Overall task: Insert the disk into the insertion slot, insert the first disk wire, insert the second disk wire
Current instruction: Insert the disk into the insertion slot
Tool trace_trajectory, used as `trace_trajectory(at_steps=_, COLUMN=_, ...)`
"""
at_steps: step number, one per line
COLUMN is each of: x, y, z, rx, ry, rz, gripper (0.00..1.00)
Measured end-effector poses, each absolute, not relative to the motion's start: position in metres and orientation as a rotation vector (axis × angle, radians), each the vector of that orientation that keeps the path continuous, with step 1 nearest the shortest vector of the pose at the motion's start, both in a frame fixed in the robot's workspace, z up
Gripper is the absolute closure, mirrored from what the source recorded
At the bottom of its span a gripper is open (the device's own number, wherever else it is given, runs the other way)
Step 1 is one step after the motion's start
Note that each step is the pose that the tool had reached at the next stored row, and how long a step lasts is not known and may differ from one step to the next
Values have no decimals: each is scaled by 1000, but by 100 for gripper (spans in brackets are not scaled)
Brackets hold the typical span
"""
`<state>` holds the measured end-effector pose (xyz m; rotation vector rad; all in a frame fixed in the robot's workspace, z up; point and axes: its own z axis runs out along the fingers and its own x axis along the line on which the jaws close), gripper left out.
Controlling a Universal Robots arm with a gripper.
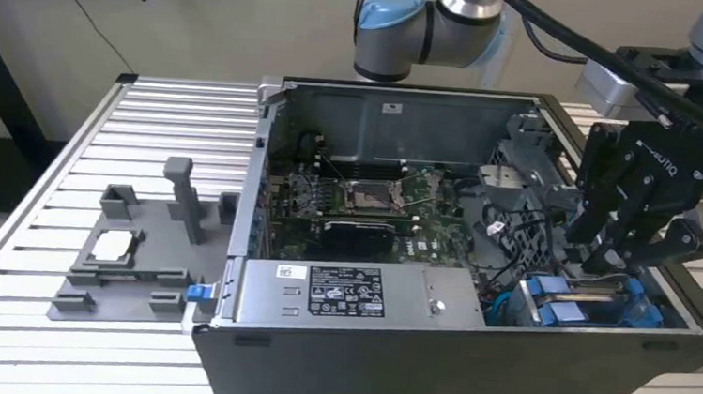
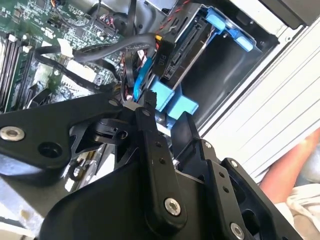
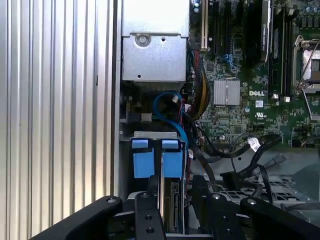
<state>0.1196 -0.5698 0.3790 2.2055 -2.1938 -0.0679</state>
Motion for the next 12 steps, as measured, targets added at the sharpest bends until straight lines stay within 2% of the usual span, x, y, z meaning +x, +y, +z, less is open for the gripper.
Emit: trace_trajectory(at_steps=12, x=118, y=-569, z=385, rx=2265, ry=-2247, rz=-63, gripper=59)
